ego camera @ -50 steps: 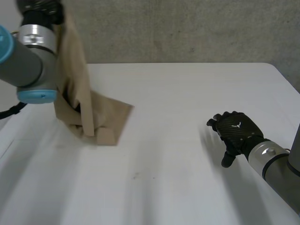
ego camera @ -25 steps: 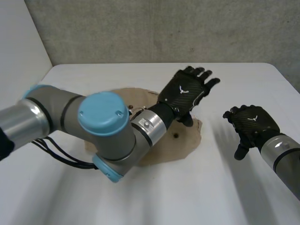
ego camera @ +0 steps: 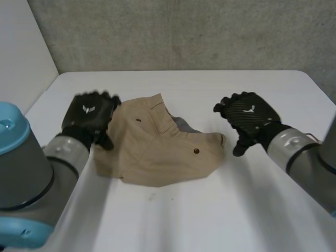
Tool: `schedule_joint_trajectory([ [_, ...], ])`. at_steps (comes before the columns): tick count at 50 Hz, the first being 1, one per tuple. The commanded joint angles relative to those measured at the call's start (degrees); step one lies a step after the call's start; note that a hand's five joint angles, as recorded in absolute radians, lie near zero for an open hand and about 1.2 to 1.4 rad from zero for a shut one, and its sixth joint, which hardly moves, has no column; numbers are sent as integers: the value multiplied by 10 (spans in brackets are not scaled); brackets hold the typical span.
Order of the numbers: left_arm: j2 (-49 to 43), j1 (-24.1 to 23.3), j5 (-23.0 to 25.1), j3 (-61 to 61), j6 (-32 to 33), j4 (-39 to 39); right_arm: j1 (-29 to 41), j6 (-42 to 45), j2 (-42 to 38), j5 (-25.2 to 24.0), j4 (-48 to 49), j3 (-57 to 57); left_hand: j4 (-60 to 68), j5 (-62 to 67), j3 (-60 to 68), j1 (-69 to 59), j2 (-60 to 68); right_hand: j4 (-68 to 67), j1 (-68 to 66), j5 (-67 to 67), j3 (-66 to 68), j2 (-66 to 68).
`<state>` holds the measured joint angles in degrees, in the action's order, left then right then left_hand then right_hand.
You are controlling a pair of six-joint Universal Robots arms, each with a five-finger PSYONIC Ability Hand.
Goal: Fold the shorts.
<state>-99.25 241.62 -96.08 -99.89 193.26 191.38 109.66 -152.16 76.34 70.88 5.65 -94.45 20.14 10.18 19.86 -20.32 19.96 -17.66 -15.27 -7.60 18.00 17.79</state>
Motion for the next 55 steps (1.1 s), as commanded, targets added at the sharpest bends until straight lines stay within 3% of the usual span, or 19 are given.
schedule_joint_trajectory([
  [1, -4, -13, 12, -36, -71, -108, 37, 97, -113, 0, -5, 79, 47, 47, 50, -45, 49, -86, -110, -86, 82, 84],
  [8, -40, -18, 25, -34, -75, -120, 43, 169, -202, 3, -25, 134, 47, 47, 50, -45, 49, -82, -106, -83, 79, 81],
  [14, -106, -14, 23, -3, -73, -64, 44, 175, -258, 5, -40, 176, 45, 45, 48, -44, 47, -87, -111, -88, 84, 86],
  [17, -143, -15, 21, 16, -72, -41, 44, 172, -276, 6, -39, 191, 65, 65, 68, -64, 67, -176, -200, -177, 173, 175],
  [19, -173, -19, 20, 36, -67, -30, 44, 165, -277, 2, -36, 197, 97, 97, 100, -96, 99, -309, -333, -310, 306, 308],
  [21, -191, -19, 19, 49, -59, -27, 44, 161, -276, 1, -35, 197, 153, 152, 155, -151, 154, -463, -487, -464, 460, 462],
  [22, -211, -19, 19, 63, -50, -25, 45, 155, -273, 1, -35, 197, 220, 219, 222, -218, 221, -622, -646, -622, 618, 621],
  [25, -238, -20, 18, 85, -32, -25, 47, 141, -267, 0, -35, 197, 317, 317, 320, -316, 319, -623, -647, -624, 620, 622],
  [26, -248, -20, 17, 95, -18, -25, 46, 132, -262, -2, -36, 197, 443, 442, 446, -441, 445, -623, -647, -624, 620, 622],
  [28, -255, -21, 15, 105, 1, -28, 46, 127, -251, -5, -38, 194, 561, 561, 564, -560, 563, -623, -647, -624, 620, 622],
  [31, -252, -32, 4, 123, 40, -30, 45, 119, -220, -12, -44, 185, 599, 598, 601, -597, 600, -623, -647, -624, 620, 622],
  [33, -242, -41, -6, 131, 49, -29, 42, 114, -194, -13, -55, 179, 599, 598, 601, -597, 600, -623, -647, -624, 620, 622],
  [38, -96, -57, -22, 143, 61, -30, 40, 85, -124, -8, -87, 183, 599, 598, 601, -597, 600, -623, -647, -624, 620, 622],
  [46, 101, -62, 6, 168, 56, -64, -2, -1, 62, -7, -123, 238, 599, 598, 601, -597, 600, -623, -647, -624, 620, 622],
  [50, 150, -61, 30, 195, 38, -85, -7, -45, 108, -7, -136, 276, 599, 598, 601, -597, 600, -623, -647, -624, 620, 622],
  [55, 144, -53, 35, 219, 4, -93, -6, -76, 112, -7, -157, 303, 599, 598, 601, -597, 600, -623, -647, -624, 620, 622],
])
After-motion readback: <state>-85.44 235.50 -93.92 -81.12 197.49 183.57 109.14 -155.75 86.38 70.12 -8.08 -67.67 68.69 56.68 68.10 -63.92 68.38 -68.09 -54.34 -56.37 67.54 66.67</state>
